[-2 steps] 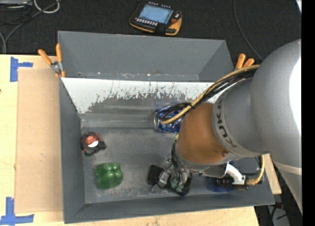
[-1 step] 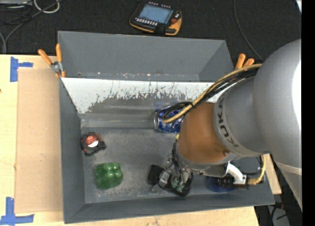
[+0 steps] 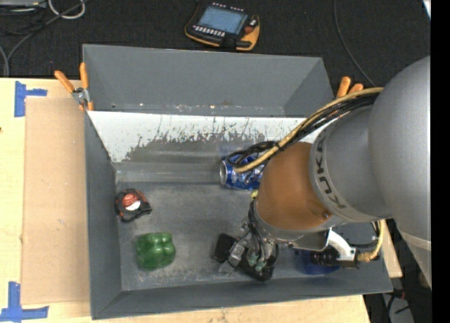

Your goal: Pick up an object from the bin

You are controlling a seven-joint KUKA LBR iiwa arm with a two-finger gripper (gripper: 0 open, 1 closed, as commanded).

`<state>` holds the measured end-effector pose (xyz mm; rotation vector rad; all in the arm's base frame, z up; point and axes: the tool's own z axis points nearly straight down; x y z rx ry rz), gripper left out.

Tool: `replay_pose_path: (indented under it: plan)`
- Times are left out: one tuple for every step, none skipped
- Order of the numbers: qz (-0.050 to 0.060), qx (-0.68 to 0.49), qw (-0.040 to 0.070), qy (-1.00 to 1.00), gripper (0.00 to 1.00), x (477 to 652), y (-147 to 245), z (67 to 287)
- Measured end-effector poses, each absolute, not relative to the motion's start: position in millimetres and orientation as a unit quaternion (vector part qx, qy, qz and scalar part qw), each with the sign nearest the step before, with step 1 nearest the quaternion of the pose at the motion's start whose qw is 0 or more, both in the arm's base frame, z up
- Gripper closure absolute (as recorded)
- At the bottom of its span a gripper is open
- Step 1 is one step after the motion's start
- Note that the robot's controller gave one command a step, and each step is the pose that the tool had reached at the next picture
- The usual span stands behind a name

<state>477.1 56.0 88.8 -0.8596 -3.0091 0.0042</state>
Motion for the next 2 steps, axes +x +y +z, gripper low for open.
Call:
replay_pose_path:
  plan:
    - [0.001,-0.274,0.006,-0.962,1.0,477.1,56,99]
    - [0.002,-0.273,0.008,-0.962,1.0,476.2,56,113]
